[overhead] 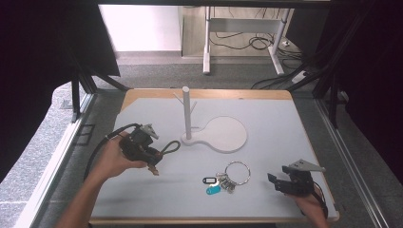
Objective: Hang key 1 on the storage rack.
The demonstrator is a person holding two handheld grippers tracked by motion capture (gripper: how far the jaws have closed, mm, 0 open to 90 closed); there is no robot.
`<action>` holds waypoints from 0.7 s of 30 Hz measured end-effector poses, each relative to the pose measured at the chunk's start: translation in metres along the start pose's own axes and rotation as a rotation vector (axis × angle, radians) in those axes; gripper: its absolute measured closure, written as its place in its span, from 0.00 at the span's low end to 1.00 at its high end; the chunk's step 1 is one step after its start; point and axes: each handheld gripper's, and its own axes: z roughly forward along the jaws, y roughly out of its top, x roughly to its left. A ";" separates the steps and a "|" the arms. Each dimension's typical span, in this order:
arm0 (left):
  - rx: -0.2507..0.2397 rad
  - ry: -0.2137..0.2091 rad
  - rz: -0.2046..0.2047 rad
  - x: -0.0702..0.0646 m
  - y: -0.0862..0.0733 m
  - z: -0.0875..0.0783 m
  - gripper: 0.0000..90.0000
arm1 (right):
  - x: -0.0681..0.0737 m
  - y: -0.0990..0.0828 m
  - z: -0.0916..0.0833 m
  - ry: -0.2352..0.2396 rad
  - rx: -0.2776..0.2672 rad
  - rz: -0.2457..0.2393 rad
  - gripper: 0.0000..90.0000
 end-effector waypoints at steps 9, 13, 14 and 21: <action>-0.027 -0.016 0.008 0.003 0.002 -0.009 0.74 | 0.000 0.000 0.000 -0.003 0.002 0.000 0.33; -0.031 -0.014 0.002 0.005 0.003 -0.011 0.74 | -0.001 0.000 0.000 -0.005 0.002 -0.001 0.33; -0.027 -0.012 0.003 0.006 0.003 -0.011 0.74 | 0.000 0.000 0.000 -0.005 0.003 0.001 0.33; -0.039 -0.005 -0.011 0.012 0.006 -0.015 0.74 | 0.000 -0.001 0.001 -0.004 0.009 -0.001 0.34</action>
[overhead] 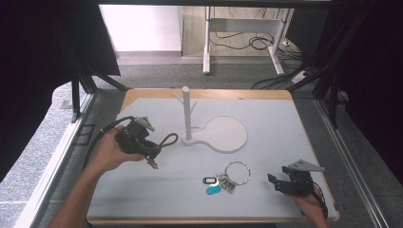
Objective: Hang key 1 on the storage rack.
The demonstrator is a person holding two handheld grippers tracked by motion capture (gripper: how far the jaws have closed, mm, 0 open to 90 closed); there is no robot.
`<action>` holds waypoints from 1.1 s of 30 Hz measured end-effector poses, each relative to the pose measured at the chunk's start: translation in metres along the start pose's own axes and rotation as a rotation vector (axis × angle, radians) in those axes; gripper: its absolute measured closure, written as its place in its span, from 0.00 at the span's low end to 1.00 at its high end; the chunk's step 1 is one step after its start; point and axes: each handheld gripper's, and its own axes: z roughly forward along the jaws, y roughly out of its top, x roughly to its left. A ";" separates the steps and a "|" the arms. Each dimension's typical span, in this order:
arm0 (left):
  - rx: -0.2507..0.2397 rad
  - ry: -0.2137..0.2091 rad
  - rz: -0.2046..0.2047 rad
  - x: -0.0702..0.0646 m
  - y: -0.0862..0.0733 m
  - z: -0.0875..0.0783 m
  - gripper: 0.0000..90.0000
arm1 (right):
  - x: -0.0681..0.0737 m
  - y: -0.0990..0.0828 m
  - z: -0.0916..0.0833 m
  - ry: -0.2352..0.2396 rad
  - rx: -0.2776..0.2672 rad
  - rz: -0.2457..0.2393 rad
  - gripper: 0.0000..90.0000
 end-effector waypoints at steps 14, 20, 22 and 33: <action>-0.017 0.003 -0.001 0.005 0.007 -0.009 0.74 | -0.001 0.000 0.000 -0.002 0.000 0.005 0.34; -0.026 0.006 -0.008 0.006 0.010 -0.015 0.74 | 0.000 0.000 0.000 -0.005 -0.003 0.005 0.34; -0.026 0.008 -0.008 0.007 0.011 -0.016 0.74 | 0.000 0.000 0.000 -0.004 -0.002 0.001 0.34; -0.043 0.017 -0.019 0.013 0.016 -0.023 0.74 | 0.000 0.000 0.000 -0.010 -0.005 0.003 0.34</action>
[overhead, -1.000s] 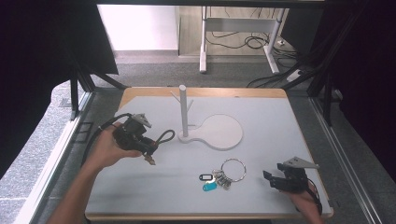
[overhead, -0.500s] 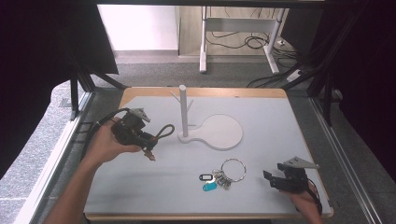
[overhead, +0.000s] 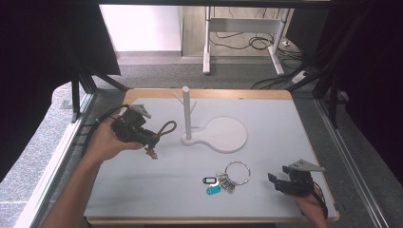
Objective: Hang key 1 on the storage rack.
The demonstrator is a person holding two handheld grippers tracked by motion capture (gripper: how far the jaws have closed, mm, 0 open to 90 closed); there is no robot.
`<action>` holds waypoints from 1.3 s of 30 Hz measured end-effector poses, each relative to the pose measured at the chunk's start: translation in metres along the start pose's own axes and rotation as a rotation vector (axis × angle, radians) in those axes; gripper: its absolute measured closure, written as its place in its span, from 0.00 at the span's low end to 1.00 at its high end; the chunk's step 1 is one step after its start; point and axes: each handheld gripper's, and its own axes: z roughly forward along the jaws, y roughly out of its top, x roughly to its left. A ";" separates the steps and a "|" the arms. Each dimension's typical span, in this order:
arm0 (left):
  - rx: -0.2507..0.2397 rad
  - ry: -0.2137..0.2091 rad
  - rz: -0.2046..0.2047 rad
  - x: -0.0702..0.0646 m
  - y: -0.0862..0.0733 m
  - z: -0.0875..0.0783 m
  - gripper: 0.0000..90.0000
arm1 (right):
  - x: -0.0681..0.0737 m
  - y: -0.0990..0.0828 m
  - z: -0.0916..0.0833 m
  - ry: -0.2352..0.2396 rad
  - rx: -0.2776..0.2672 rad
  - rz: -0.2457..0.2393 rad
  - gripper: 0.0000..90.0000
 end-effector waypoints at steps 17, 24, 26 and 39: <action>-0.036 0.007 -0.014 0.009 0.015 -0.013 0.74 | 0.000 0.000 0.000 0.000 0.002 0.001 0.34; -0.047 0.010 -0.033 0.017 0.014 -0.010 0.74 | 0.000 0.000 0.001 0.001 0.003 -0.004 0.34; -0.044 0.011 -0.038 0.020 0.014 -0.008 0.74 | 0.000 0.000 0.001 0.002 0.003 -0.003 0.34; -0.051 0.008 -0.062 0.036 0.019 -0.011 0.74 | -0.001 0.001 -0.001 -0.004 -0.007 0.001 0.34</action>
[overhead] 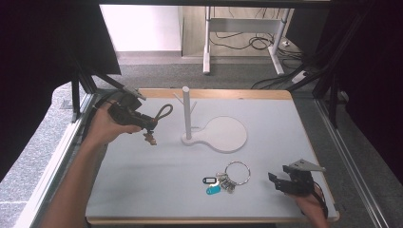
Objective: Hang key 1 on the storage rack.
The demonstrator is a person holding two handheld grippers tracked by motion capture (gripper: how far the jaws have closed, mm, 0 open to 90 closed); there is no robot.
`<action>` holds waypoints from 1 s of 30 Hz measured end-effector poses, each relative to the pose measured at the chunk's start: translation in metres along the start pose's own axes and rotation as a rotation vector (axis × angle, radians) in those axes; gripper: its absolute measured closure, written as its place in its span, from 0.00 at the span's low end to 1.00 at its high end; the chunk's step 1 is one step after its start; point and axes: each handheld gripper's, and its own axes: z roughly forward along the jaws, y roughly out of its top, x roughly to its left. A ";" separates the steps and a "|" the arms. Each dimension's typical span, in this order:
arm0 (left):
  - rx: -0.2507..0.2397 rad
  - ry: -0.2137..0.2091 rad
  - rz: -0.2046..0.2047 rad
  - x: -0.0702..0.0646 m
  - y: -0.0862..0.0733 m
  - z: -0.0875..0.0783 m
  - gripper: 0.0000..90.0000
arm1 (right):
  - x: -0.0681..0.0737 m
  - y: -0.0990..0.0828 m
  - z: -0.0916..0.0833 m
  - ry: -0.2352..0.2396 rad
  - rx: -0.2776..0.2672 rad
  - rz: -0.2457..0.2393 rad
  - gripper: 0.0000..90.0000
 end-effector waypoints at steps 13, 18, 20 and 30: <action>0.000 0.008 -0.012 0.010 0.012 0.000 0.74 | 0.000 0.000 0.001 -0.001 0.001 0.000 0.34; -0.017 0.006 -0.022 0.015 0.018 0.000 0.74 | 0.001 0.000 0.001 0.001 0.006 -0.007 0.34; -0.016 0.002 -0.021 0.017 0.021 0.002 0.74 | 0.001 0.000 0.002 0.003 0.007 -0.006 0.34; -0.006 -0.001 -0.035 0.022 0.025 0.007 0.74 | -0.001 -0.001 0.001 0.002 0.005 -0.001 0.34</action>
